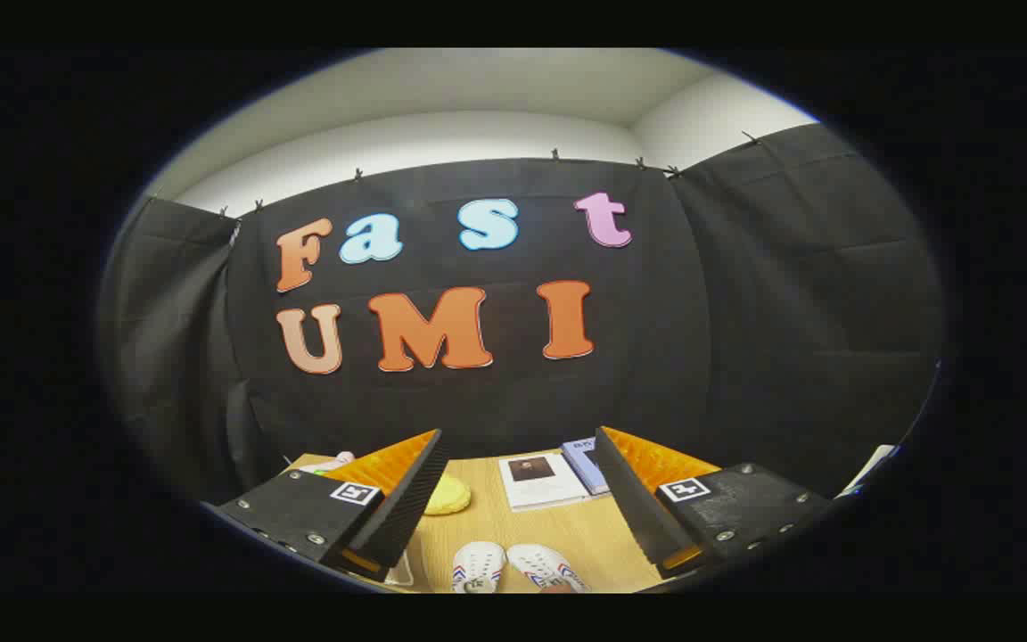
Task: Open the storage box then place both shoes into the box .Put the left shoe in first, then the right shoe, with the right side of both shoes facing outward in a uniform manner.
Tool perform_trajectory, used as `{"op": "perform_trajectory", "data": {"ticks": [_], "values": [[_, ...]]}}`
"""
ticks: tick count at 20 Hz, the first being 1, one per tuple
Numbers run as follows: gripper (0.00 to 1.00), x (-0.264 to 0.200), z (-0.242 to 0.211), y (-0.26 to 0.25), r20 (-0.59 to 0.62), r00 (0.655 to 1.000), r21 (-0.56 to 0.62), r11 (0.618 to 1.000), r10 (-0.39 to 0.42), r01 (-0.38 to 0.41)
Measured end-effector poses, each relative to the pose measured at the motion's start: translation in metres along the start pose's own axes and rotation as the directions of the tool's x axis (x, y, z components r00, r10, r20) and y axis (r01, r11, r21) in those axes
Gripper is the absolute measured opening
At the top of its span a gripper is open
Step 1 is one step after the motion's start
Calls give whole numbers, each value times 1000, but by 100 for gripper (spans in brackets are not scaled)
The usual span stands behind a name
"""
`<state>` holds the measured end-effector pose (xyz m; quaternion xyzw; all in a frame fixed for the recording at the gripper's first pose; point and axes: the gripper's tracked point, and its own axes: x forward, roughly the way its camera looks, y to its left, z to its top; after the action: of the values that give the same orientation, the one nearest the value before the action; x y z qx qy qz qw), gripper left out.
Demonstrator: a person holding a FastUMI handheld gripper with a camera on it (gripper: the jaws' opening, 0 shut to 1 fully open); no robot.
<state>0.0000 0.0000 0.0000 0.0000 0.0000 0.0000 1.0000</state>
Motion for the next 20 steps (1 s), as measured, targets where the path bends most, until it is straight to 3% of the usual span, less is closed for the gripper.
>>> {"op": "perform_trajectory", "data": {"ticks": [20], "values": [[98, 6, -12, -4, -20, 1000, 6, 1000, 0, 0]]}}
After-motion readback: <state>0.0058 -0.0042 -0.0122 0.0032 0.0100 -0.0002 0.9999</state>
